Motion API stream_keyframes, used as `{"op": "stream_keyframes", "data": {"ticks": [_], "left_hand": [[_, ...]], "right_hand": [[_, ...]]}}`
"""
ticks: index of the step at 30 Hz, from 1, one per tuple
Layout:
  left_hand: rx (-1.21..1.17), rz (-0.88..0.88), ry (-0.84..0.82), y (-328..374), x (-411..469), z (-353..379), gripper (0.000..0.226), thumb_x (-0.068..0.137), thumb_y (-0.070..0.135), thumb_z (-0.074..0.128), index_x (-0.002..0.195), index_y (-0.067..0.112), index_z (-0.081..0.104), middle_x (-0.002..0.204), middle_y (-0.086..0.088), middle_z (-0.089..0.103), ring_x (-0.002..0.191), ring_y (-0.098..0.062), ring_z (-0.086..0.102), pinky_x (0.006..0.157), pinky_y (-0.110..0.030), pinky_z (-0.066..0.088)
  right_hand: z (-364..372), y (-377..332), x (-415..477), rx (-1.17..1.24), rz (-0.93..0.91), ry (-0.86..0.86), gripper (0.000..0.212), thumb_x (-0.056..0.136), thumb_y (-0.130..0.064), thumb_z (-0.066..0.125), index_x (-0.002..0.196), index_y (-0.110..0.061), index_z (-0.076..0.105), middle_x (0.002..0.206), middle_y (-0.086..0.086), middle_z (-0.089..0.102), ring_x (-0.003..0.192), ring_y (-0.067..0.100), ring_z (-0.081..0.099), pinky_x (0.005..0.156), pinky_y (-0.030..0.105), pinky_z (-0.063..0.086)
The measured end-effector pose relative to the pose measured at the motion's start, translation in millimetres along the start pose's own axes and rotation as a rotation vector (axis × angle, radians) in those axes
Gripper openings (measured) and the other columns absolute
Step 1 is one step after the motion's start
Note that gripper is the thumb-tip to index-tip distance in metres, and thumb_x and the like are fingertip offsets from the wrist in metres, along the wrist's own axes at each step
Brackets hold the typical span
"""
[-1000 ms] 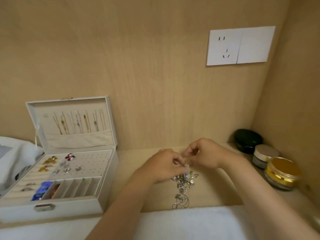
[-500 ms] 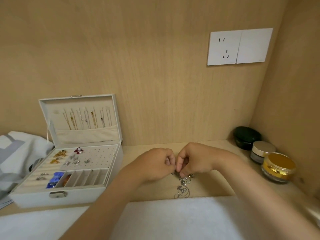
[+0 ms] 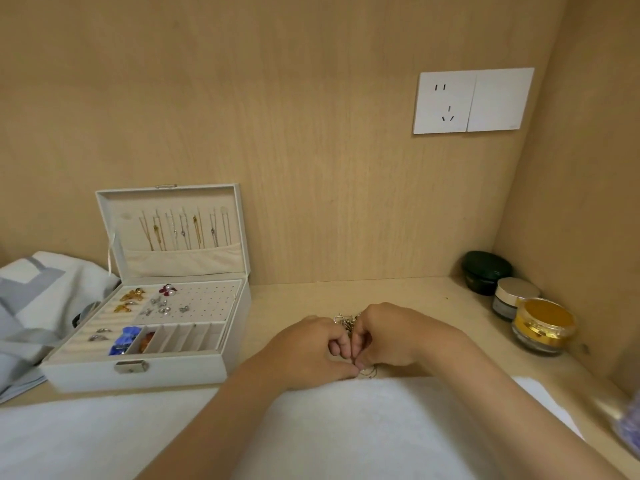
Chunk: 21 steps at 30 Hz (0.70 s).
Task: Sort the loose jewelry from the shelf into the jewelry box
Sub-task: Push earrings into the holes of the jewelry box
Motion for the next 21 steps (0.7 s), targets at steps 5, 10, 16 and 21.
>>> {"op": "stream_keyframes", "data": {"ticks": [5, 10, 16, 21], "left_hand": [[-0.094, 0.022, 0.041, -1.8, -2.9, -1.3, 0.026, 0.072, 0.049, 0.079, 0.089, 0.033, 0.067, 0.085, 0.020, 0.062, 0.083, 0.007, 0.052, 0.076, -0.017, 0.045], [-0.488, -0.070, 0.134, -5.0, -1.9, -8.9, 0.012, 0.084, 0.024, 0.078, 0.095, 0.024, 0.076, 0.074, 0.019, 0.067, 0.065, 0.004, 0.053, 0.072, -0.016, 0.046], [-0.729, -0.076, 0.190, 4.8, -4.1, -18.3, 0.008, 0.091, 0.015, 0.070, 0.085, 0.013, 0.076, 0.074, 0.007, 0.073, 0.063, -0.001, 0.059, 0.063, -0.013, 0.044], [-0.845, -0.132, 0.232, 4.4, -8.6, -36.3, 0.014, 0.096, 0.023, 0.063, 0.093, 0.020, 0.077, 0.085, -0.005, 0.077, 0.067, -0.012, 0.065, 0.061, -0.019, 0.048]], "right_hand": [[1.0, 1.3, 0.2, 0.074, -0.018, 0.007, 0.002, 0.083, -0.026, 0.071, 0.083, -0.026, 0.073, 0.073, -0.014, 0.064, 0.072, 0.003, 0.058, 0.072, 0.024, 0.048], [-20.2, 4.5, -1.5, 0.454, -0.071, 0.199, 0.013, 0.088, -0.013, 0.070, 0.079, -0.023, 0.072, 0.072, -0.013, 0.066, 0.063, -0.003, 0.056, 0.065, 0.015, 0.047], [-28.7, -0.4, -2.5, 0.873, -0.124, 0.315, 0.015, 0.096, -0.005, 0.060, 0.082, -0.010, 0.065, 0.065, 0.002, 0.058, 0.052, 0.015, 0.048, 0.046, 0.026, 0.034], [-37.6, -1.6, -3.5, 1.191, -0.142, 0.383, 0.017, 0.102, -0.009, 0.049, 0.087, -0.006, 0.056, 0.081, 0.011, 0.063, 0.062, 0.020, 0.058, 0.058, 0.029, 0.048]]}}
Point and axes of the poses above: each hand's wrist, its own x-axis towards the middle knuckle, its own z-axis out of the palm, y = z × x, the point moved 7 cm from there along x, towards the middle knuckle
